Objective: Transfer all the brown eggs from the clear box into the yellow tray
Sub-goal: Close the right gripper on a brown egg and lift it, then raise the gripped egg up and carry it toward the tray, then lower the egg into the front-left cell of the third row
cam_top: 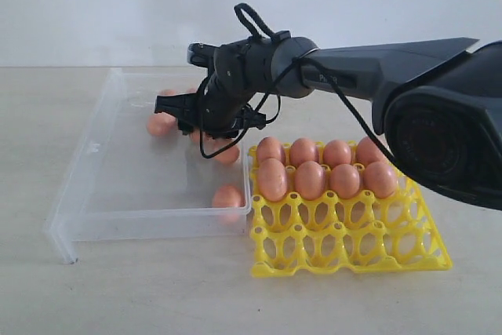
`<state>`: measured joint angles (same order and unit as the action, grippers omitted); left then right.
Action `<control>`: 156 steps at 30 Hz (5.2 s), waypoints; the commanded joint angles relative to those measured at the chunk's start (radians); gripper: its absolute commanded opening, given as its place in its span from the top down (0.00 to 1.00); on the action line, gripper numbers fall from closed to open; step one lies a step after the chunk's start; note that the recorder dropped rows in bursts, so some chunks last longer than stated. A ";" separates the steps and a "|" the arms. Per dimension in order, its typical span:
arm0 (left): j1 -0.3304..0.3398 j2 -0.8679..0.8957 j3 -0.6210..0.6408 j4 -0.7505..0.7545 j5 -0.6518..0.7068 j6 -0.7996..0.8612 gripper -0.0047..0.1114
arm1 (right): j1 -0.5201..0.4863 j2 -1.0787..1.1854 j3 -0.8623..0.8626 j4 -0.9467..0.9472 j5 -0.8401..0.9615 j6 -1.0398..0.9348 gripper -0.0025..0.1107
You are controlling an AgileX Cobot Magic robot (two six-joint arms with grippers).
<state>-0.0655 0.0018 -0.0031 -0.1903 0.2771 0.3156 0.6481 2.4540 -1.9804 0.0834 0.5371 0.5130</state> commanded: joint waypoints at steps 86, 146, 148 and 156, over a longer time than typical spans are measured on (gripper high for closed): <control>-0.005 -0.002 0.003 -0.007 -0.017 -0.009 1.00 | -0.325 -0.873 1.296 -1.467 -1.487 0.599 0.98; -0.005 -0.002 0.003 -0.007 -0.017 -0.009 1.00 | -0.171 -0.809 1.248 -1.195 -0.966 0.314 0.71; -0.005 -0.002 0.003 -0.007 -0.017 -0.009 1.00 | -0.171 -0.868 1.248 -1.199 -0.860 0.397 0.94; -0.005 -0.002 0.003 -0.007 -0.017 -0.009 1.00 | -0.147 -0.907 1.302 -1.422 -0.786 0.696 0.98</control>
<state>-0.0655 0.0018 -0.0031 -0.1903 0.2771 0.3156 0.4845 1.5449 -0.7046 -1.2407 -0.2602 1.1238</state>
